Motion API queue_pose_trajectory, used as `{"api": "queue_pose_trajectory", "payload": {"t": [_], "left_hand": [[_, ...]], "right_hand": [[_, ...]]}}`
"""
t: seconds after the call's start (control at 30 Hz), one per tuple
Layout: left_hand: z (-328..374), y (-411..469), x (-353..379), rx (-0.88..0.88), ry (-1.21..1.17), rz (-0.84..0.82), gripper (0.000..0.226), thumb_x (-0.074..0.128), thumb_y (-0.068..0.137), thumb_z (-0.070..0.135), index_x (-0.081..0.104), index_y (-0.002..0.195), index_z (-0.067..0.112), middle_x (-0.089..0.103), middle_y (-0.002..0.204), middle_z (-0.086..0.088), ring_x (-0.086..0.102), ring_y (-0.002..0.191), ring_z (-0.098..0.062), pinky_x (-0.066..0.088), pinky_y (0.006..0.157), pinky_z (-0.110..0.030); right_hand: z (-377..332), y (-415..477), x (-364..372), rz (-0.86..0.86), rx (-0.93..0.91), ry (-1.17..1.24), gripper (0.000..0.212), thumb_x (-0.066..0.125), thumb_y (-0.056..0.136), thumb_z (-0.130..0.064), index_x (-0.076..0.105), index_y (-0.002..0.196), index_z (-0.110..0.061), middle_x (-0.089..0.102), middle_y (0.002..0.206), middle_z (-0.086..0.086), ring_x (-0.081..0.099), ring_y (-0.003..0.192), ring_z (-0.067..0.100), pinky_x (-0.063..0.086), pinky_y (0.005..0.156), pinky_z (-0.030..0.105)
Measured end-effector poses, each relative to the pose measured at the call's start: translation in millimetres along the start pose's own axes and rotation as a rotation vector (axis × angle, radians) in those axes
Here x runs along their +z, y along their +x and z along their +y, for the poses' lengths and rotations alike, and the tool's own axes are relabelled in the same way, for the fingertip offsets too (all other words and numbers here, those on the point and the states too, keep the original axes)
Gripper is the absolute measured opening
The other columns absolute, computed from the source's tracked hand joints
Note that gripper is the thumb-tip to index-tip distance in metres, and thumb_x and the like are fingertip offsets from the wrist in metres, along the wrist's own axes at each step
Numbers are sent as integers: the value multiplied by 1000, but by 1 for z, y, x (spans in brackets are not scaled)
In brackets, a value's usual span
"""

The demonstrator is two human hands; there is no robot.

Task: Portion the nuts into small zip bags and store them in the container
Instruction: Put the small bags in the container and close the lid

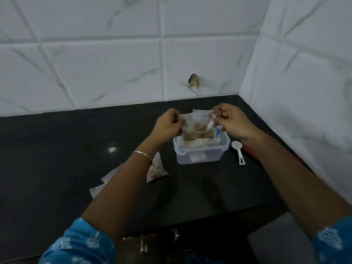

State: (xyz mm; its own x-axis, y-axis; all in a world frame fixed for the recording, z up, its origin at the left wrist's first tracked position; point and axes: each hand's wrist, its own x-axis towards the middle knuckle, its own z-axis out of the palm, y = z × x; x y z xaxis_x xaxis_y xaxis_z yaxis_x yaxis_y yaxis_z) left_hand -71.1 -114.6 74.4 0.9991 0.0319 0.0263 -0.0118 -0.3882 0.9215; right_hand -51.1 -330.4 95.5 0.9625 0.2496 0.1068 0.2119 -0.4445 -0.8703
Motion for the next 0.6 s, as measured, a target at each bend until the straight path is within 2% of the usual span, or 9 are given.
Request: {"api": "queue_pose_trajectory", "payload": {"t": [0.1, 0.23, 0.4, 0.47, 0.6], "left_hand": [[-2, 7, 11, 18, 176, -89, 18, 56, 96, 11, 53, 113, 8, 63, 109, -15, 69, 89, -26, 61, 72, -35], [-10, 14, 19, 12, 363, -205, 20, 57, 92, 2, 54, 109, 11, 65, 107, -14, 68, 91, -25, 60, 78, -41], [-10, 25, 26, 30, 687, -327, 40, 63, 87, 1, 53, 122, 16, 58, 123, -9, 59, 107, -24, 53, 90, -35], [-10, 26, 31, 64, 808, -335, 43, 62, 89, 3, 50, 128, 17, 57, 125, -10, 58, 109, -25, 50, 90, -34], [-9, 23, 39, 196, 1048, -277, 44, 63, 88, 4, 52, 130, 15, 58, 121, -13, 59, 107, -27, 50, 89, -35]], "right_hand": [[16, 4, -7, -43, 34, -80, 16, 55, 95, -5, 59, 92, -19, 68, 82, 3, 67, 62, 1, 49, 51, 17], [28, 14, -8, -160, 76, -225, 23, 55, 96, -4, 56, 89, -26, 69, 87, 3, 71, 69, 10, 52, 57, 21], [34, 25, -3, -282, 86, -558, 18, 59, 94, -9, 60, 107, -21, 66, 98, -1, 68, 80, 12, 54, 73, 27], [35, 28, -2, -288, 51, -753, 20, 62, 92, -16, 63, 112, -21, 63, 109, 2, 61, 88, 16, 49, 77, 29], [34, 24, 0, -316, 59, -1003, 16, 61, 92, -19, 64, 107, -23, 63, 110, 4, 58, 90, 19, 48, 76, 32]]}}
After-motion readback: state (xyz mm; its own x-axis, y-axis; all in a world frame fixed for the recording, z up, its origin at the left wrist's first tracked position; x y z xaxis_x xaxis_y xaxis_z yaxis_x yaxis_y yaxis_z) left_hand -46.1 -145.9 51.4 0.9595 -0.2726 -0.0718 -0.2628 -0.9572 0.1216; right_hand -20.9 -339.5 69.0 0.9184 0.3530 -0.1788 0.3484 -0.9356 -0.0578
